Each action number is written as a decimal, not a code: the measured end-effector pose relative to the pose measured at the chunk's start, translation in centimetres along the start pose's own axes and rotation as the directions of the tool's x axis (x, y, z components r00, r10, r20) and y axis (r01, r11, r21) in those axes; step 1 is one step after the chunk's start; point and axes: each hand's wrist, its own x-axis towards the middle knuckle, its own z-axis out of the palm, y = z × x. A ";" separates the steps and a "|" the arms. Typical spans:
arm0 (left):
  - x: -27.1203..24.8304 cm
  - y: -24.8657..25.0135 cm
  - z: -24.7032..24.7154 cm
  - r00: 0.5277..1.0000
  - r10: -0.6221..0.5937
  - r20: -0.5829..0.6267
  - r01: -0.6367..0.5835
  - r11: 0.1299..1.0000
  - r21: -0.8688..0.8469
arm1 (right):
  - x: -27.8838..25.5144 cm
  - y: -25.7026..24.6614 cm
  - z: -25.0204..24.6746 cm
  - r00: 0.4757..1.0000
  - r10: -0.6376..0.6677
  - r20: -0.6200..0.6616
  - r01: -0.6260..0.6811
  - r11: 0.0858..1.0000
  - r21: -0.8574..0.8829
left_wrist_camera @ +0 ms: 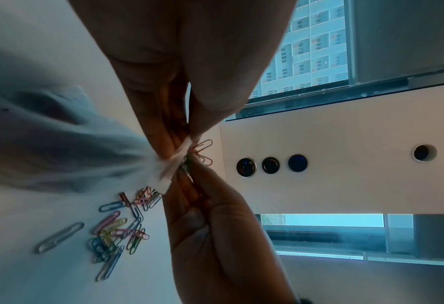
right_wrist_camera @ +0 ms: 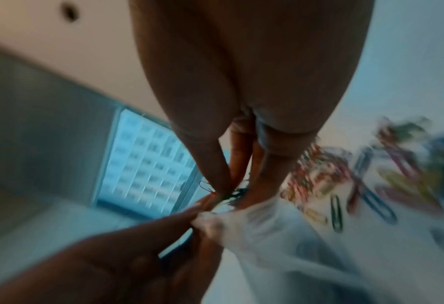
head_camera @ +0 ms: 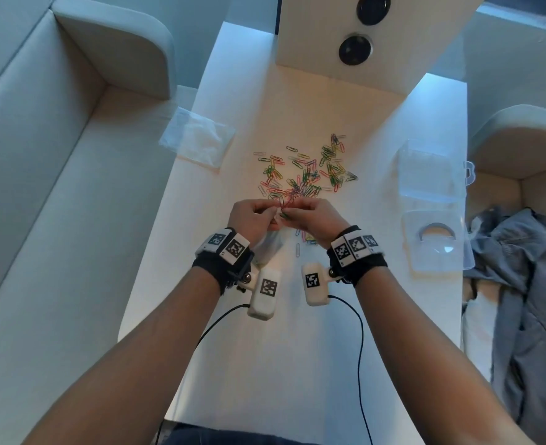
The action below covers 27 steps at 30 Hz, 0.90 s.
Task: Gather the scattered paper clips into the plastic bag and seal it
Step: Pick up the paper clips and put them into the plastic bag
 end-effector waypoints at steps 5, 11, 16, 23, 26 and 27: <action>0.5 0.7 -0.1 0.999 0.048 0.015 -0.049 0.997 0.061 | 1.3 -1.9 0.5 0.984 -0.177 -0.035 0.096 0.677 -0.730; 1.2 1.1 0.0 0.997 0.077 0.032 -0.079 0.993 0.083 | 1.6 -4.7 -0.8 0.966 -0.112 0.234 0.258 0.525 -0.811; 2.5 0.8 -0.2 0.998 0.042 -0.042 -0.036 0.990 0.138 | 6.6 -7.1 -6.1 0.910 -0.409 -0.074 0.224 0.633 -0.741; 3.0 0.0 0.1 0.996 0.067 -0.054 -0.054 0.976 0.210 | 16.7 -6.5 -12.6 0.943 -0.221 -0.249 -0.127 0.452 -0.883; 3.0 -0.2 0.8 0.995 0.090 -0.044 -0.079 0.973 0.219 | 17.0 -5.8 -11.5 0.977 -0.205 -0.062 -0.023 0.185 -0.982; 2.9 -0.2 1.0 0.995 0.089 -0.040 -0.079 0.974 0.210 | 16.6 -5.4 -11.0 0.978 -0.210 -0.006 0.017 0.110 -0.994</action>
